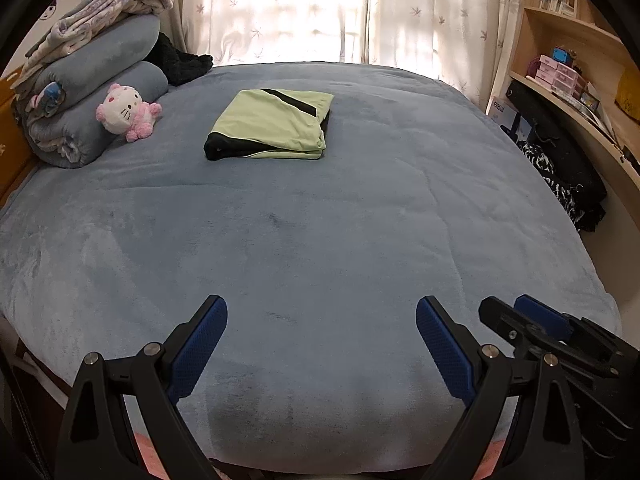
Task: Fold large clothes
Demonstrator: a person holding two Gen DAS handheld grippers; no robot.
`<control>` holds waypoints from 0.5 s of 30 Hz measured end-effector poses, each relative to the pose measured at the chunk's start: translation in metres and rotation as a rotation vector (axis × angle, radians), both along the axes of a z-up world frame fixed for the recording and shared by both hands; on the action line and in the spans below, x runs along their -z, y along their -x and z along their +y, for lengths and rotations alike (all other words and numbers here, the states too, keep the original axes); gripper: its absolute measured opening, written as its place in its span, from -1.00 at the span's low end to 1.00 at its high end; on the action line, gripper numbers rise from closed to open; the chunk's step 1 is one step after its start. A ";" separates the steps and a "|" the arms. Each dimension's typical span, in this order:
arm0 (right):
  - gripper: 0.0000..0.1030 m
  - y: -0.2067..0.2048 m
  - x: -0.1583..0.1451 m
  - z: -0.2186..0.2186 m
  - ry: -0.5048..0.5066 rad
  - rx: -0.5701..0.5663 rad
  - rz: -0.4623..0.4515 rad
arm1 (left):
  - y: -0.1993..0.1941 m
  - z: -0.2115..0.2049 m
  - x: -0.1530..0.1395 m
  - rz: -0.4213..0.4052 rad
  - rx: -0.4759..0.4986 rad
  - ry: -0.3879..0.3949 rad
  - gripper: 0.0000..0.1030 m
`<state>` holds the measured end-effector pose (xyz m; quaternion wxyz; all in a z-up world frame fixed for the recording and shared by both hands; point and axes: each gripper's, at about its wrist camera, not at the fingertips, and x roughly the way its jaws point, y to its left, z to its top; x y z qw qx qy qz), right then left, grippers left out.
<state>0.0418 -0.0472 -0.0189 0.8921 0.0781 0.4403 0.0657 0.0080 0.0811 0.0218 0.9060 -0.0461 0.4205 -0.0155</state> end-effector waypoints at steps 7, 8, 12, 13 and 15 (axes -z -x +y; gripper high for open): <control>-0.13 0.006 -0.006 0.002 0.023 0.001 -0.029 | 0.000 0.001 0.000 -0.004 -0.008 0.007 0.84; -0.13 0.006 -0.007 0.002 0.031 0.000 -0.033 | 0.000 0.001 0.000 -0.005 -0.009 0.007 0.84; -0.13 0.007 -0.008 0.000 0.031 0.004 -0.036 | 0.002 0.000 -0.001 -0.011 -0.010 0.003 0.84; -0.13 0.006 -0.008 0.000 0.029 0.004 -0.035 | 0.002 0.000 -0.001 -0.012 -0.011 0.003 0.84; -0.13 0.006 -0.008 -0.001 0.030 0.004 -0.035 | 0.002 -0.001 -0.001 -0.013 -0.010 0.000 0.84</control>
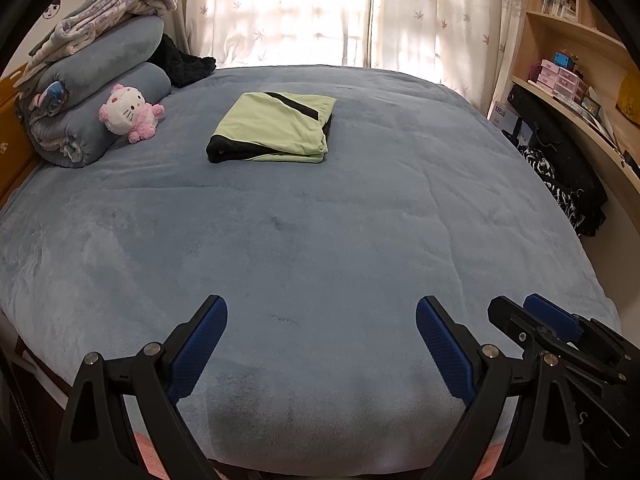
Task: Fold large clothes
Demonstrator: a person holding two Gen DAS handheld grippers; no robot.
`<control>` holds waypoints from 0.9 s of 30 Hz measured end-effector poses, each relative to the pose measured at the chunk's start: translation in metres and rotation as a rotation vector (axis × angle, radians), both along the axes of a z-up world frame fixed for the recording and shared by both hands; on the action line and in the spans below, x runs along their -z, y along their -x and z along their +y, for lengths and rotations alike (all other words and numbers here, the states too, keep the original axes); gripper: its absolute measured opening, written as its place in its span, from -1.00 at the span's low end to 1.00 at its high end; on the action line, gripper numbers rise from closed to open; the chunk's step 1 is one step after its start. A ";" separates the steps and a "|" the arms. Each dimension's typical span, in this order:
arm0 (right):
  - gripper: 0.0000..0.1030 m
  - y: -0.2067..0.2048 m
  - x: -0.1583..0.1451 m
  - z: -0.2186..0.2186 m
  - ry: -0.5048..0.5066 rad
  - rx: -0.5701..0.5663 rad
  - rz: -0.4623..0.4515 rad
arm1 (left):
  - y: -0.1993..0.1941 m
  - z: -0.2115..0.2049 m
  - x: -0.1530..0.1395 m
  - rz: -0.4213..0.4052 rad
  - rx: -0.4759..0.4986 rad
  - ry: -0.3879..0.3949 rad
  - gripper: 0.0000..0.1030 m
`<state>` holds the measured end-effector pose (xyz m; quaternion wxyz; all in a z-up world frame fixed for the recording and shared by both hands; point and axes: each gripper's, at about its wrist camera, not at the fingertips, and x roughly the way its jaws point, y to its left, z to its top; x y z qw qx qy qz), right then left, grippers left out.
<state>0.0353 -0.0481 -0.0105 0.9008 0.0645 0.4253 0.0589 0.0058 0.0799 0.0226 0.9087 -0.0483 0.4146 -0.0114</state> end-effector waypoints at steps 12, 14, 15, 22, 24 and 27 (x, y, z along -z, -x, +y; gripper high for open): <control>-0.13 0.000 -0.003 -0.006 -0.006 0.010 -0.013 | -0.001 -0.003 0.001 0.009 0.000 -0.015 0.84; -0.13 -0.001 -0.003 -0.006 -0.005 0.009 -0.013 | -0.002 -0.002 0.001 0.011 0.000 -0.019 0.84; -0.13 -0.001 -0.003 -0.007 -0.004 0.010 -0.012 | -0.003 -0.002 0.001 0.011 0.001 -0.020 0.84; -0.12 -0.002 -0.003 -0.010 -0.008 0.011 -0.009 | -0.005 -0.001 0.002 0.012 0.000 -0.019 0.84; -0.12 -0.003 -0.003 -0.009 -0.008 0.013 -0.005 | -0.004 -0.001 0.003 0.014 -0.001 -0.020 0.84; -0.12 -0.003 -0.003 -0.009 -0.005 0.012 -0.004 | -0.006 0.000 0.005 0.018 -0.004 -0.019 0.84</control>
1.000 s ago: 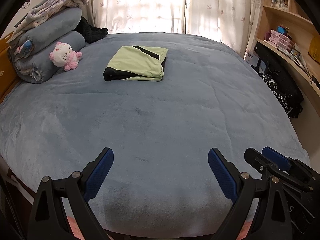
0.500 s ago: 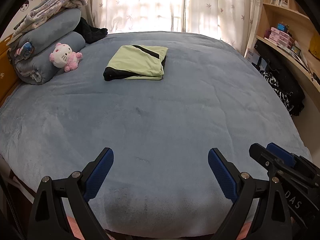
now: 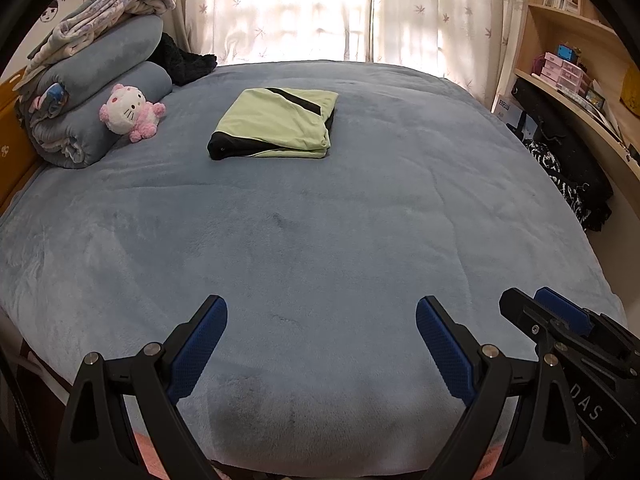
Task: Fold large clothes
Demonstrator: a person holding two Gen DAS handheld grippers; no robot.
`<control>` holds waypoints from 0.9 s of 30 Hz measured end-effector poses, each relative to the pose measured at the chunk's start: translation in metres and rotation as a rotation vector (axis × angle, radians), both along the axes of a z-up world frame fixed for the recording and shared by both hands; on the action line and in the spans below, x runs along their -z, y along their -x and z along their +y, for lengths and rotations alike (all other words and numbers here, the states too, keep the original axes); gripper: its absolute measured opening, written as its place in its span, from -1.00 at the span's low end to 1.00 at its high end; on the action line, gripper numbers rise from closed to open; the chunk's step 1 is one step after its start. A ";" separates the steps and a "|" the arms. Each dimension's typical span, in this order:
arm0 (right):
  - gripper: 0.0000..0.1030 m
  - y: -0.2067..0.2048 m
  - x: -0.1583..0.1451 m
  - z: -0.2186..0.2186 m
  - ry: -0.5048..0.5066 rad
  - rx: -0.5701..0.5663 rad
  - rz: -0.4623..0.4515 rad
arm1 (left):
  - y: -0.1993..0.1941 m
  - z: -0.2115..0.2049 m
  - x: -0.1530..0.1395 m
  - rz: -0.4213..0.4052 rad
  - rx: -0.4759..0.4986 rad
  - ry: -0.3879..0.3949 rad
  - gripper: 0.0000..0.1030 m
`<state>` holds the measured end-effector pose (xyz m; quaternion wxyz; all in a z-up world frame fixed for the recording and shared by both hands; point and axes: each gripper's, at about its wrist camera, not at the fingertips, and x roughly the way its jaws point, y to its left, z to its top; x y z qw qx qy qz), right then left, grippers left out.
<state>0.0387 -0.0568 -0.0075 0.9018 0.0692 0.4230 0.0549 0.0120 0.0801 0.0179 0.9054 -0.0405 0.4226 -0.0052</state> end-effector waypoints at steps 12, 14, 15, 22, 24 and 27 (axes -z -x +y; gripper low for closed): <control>-0.12 -0.004 0.005 0.004 0.004 0.003 0.007 | -0.003 0.002 0.004 0.010 -0.009 0.003 0.84; -0.12 -0.004 0.006 0.005 0.006 0.003 0.009 | -0.003 0.002 0.004 0.012 -0.009 0.003 0.84; -0.12 -0.005 0.006 0.005 0.007 0.003 0.009 | -0.003 0.002 0.005 0.012 -0.009 0.003 0.84; -0.12 -0.005 0.008 0.008 0.015 0.005 0.012 | -0.005 0.006 0.009 0.022 -0.007 0.008 0.84; -0.12 -0.006 0.009 0.009 0.017 0.006 0.015 | -0.006 0.006 0.010 0.025 -0.008 0.008 0.84; -0.12 -0.008 0.012 0.012 0.022 0.006 0.019 | -0.008 0.009 0.011 0.029 -0.008 0.012 0.84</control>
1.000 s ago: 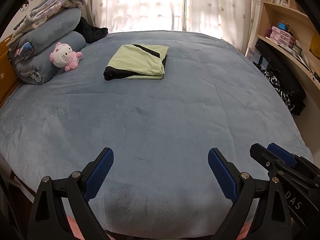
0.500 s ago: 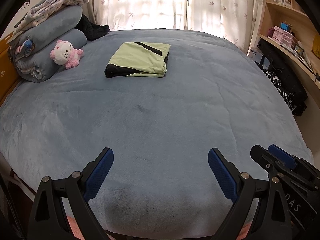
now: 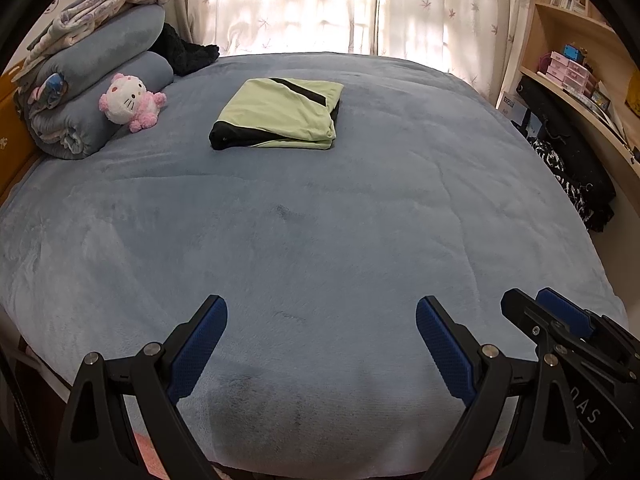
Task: Fold large clothes
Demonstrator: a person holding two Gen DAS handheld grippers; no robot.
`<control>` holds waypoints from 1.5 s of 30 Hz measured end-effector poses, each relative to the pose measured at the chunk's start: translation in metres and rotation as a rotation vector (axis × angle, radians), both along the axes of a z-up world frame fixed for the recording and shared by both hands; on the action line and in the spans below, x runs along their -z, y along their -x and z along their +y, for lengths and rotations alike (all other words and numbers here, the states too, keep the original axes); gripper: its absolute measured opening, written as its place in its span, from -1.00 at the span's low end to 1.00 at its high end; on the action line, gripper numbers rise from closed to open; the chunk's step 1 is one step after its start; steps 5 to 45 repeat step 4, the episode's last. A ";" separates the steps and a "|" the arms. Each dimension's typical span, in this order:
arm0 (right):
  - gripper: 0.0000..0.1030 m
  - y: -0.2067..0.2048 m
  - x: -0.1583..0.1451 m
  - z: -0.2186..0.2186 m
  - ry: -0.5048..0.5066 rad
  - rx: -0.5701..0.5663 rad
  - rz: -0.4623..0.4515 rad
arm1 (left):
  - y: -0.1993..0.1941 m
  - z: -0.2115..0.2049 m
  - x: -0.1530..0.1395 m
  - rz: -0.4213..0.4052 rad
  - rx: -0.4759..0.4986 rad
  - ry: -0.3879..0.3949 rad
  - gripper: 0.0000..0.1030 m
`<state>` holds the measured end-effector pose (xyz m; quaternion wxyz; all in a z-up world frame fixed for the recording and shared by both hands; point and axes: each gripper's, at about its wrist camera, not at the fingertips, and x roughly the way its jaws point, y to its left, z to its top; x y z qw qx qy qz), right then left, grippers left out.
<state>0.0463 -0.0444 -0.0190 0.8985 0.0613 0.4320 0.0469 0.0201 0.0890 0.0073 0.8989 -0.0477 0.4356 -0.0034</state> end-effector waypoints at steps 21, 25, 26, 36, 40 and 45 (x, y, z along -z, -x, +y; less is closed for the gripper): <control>-0.12 -0.002 0.002 0.005 0.011 -0.001 0.005 | -0.002 0.003 0.003 0.008 -0.001 0.006 0.84; -0.12 -0.002 0.002 0.005 0.011 -0.001 0.005 | -0.002 0.003 0.003 0.008 -0.001 0.006 0.84; -0.12 -0.002 0.002 0.005 0.011 -0.001 0.005 | -0.002 0.003 0.003 0.008 -0.001 0.006 0.84; -0.12 -0.002 0.002 0.005 0.011 -0.001 0.005 | -0.002 0.003 0.003 0.008 -0.001 0.006 0.84; -0.12 -0.002 0.002 0.005 0.011 -0.001 0.005 | -0.002 0.003 0.003 0.008 -0.001 0.006 0.84; -0.12 -0.002 0.002 0.005 0.011 -0.001 0.005 | -0.002 0.003 0.003 0.008 -0.001 0.006 0.84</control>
